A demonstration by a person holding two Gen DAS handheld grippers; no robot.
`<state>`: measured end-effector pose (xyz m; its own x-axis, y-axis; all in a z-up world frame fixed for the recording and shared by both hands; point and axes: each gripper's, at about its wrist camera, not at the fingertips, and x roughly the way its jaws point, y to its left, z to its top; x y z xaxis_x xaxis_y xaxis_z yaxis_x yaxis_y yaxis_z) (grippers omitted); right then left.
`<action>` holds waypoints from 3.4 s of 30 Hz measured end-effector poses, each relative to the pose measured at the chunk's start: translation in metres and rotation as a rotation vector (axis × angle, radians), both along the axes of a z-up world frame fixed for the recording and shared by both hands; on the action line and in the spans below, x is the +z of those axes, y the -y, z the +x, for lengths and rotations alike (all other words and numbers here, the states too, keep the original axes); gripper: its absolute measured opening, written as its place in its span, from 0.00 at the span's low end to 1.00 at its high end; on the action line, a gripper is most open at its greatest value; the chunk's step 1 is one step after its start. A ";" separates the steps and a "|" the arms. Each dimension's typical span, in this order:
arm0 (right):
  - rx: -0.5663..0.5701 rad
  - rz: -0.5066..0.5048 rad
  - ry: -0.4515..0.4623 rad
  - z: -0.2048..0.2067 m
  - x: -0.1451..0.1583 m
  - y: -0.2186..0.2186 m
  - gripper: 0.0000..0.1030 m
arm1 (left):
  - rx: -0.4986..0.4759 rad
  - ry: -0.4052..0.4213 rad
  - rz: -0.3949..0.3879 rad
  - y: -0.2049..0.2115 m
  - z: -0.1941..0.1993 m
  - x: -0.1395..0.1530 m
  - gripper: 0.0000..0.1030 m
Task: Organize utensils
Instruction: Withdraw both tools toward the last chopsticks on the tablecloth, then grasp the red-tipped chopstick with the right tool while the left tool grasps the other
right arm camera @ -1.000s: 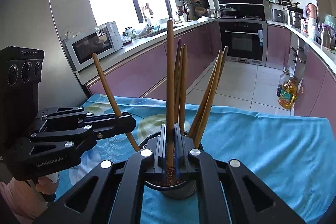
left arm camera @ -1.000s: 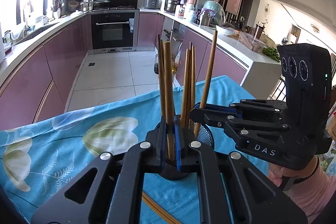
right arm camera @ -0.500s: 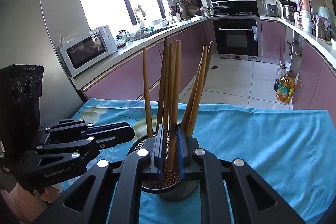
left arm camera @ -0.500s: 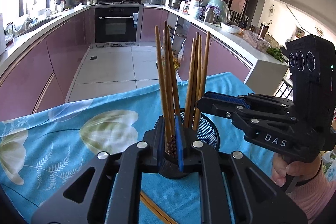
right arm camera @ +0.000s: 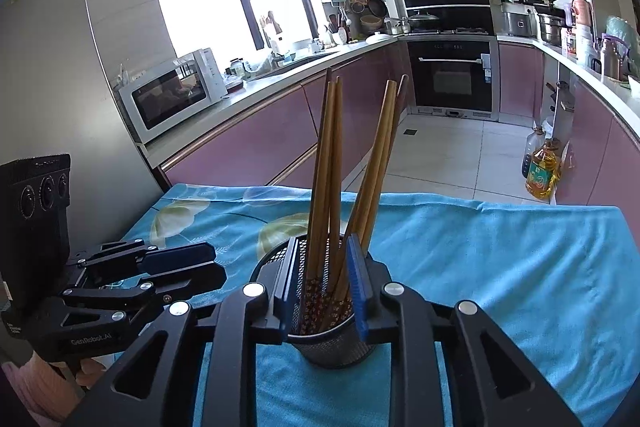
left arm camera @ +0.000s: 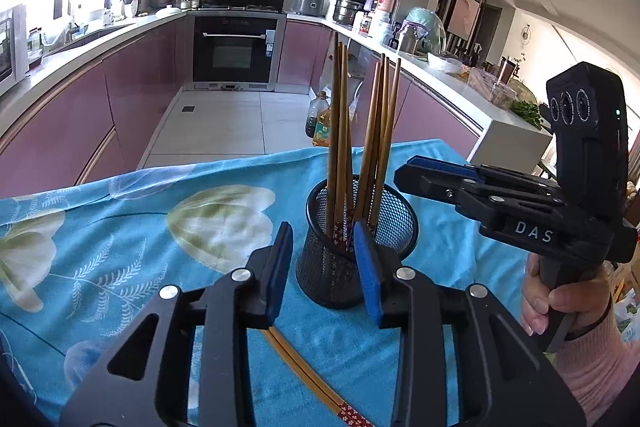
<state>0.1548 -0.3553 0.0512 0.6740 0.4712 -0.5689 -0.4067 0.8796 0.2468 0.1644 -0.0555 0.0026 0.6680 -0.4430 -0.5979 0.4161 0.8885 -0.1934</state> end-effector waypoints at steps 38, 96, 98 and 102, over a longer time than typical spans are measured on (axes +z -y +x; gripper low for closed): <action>0.200 -0.197 -0.195 -0.078 -0.100 -0.080 0.36 | 0.186 -0.156 0.012 -0.066 -0.061 -0.082 0.56; 0.190 -0.161 -0.237 -0.030 -0.107 -0.092 0.26 | 0.057 -0.218 0.134 -0.024 -0.065 -0.109 0.23; 0.188 -0.176 -0.230 -0.029 -0.107 -0.094 0.25 | 0.055 -0.215 0.138 -0.024 -0.066 -0.109 0.23; 0.186 -0.231 -0.205 -0.030 -0.108 -0.102 0.23 | 0.056 -0.214 0.141 -0.024 -0.065 -0.109 0.24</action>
<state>0.1247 -0.2532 -0.0568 0.4498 0.4180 -0.7893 -0.5274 0.8375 0.1429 0.0989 -0.0317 -0.1061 0.5409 -0.3113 -0.7814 0.3287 0.9334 -0.1443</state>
